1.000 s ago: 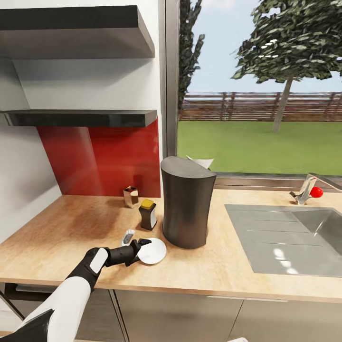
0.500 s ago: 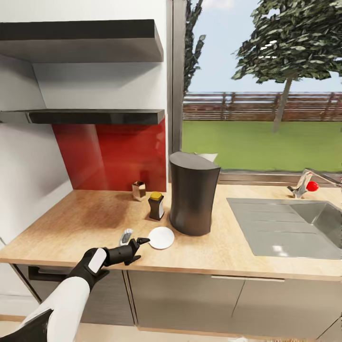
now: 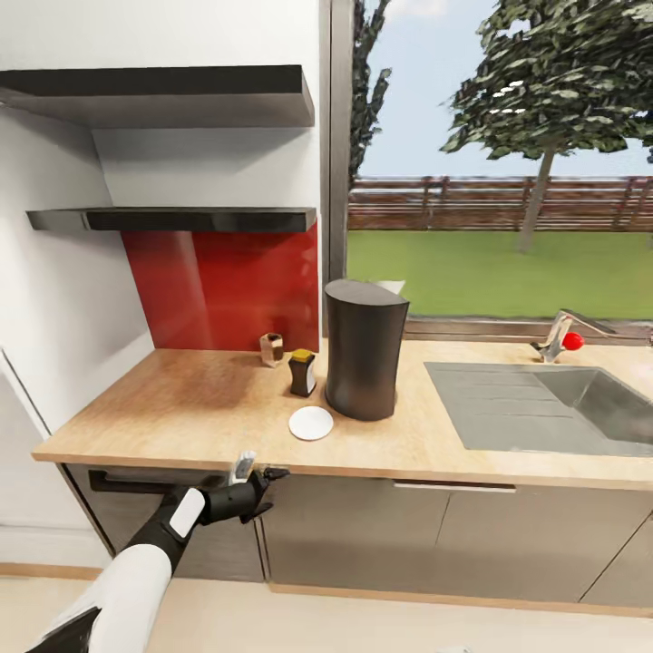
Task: Set up a coffee station on the kitchen countertop: keep the coffee maker on the countertop, move the bottle of coffee from the kitchen shelf to the counter next to the coffee maker, place a paper coffee filter on top of the coffee maker, put the saucer next to the coffee maker with the coffee cup on the saucer, and place the electric kettle next to the coffee maker.
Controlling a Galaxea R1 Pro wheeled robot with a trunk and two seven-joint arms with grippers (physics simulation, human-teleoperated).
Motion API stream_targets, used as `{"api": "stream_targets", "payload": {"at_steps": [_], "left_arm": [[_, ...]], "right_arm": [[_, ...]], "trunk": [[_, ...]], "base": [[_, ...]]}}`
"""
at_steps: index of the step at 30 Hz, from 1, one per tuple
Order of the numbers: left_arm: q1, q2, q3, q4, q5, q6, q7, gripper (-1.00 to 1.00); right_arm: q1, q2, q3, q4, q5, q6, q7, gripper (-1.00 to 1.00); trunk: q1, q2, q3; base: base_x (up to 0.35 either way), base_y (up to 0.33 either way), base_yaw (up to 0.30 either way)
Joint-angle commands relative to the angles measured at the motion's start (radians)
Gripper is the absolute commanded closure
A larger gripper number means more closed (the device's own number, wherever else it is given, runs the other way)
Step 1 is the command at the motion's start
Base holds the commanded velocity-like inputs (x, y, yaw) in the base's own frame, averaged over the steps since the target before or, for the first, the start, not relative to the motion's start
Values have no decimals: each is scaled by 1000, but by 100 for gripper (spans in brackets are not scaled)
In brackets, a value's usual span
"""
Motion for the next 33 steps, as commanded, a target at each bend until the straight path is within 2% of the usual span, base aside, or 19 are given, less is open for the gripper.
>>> {"api": "stream_targets", "payload": {"at_steps": [1, 8, 13, 15, 17, 18, 21, 22, 24, 28, 31, 32, 33], "left_arm": [[9, 0, 6, -2, -3, 6, -8, -100], [65, 2, 0, -3, -7, 7, -75, -100], [124, 3, -10, -4, -15, -1, -105, -100], [149, 3, -27, -4, -18, -3, -106, -100], [212, 6, -95, -11, -33, -24, -106, -100], [235, 8, -117, -11, -42, -54, -105, -100], [279, 14, -146, -7, -64, -150, -105, -100], [300, 20, -153, -4, -78, -206, -104, -100], [364, 47, -163, -1, -143, -363, -85, -100], [430, 77, -166, 1, -229, -484, -30, -100], [506, 99, -166, 8, -328, -602, 24, -100], [537, 105, -166, 23, -381, -624, 40, -100], [552, 107, -166, 37, -409, -630, 49, -100]], "right_arm": [[0, 0, 4, 1, 8, -2, 0, -100], [1, 0, 4, 1, 8, -2, 0, -100], [1, 0, 4, 1, 7, -2, 0, -100], [1, 0, 4, 1, 7, -2, 0, -100], [1, 0, 4, 1, 7, -2, 0, -100], [1, 0, 4, 1, 7, -2, 0, -100], [1, 0, 4, 1, 7, -3, 0, -100], [1, -1, 4, 1, 7, -3, 0, -100], [1, -3, 2, 0, 5, -4, -1, -100], [1, -10, 0, -1, 3, -5, -1, -100], [1, -18, -2, -1, 2, -5, -23, -100], [1, -19, -4, -1, 1, -5, -50, -100], [1, -19, -4, -1, 0, -5, -61, -100]], "trunk": [[0, -2, -2], [0, -2, -2], [0, -2, -2], [0, -2, -2], [0, -2, -2], [0, -2, -2], [0, -2, -2], [0, -2, -2], [0, -2, -2], [0, -2, -2], [0, -2, -2], [0, -2, -2], [0, -2, -2]], "base": [[-328, 0, 0], [-295, 0, 0], [-81, 0, 0], [-18, 0, 0], [-6, 0, 0], [-3, 0, 0], [-2, 0, 0], [0, 0, 0], [0, 0, 0], [0, 0, 0], [0, 0, 0], [0, 0, 0], [0, 0, 0]]}}
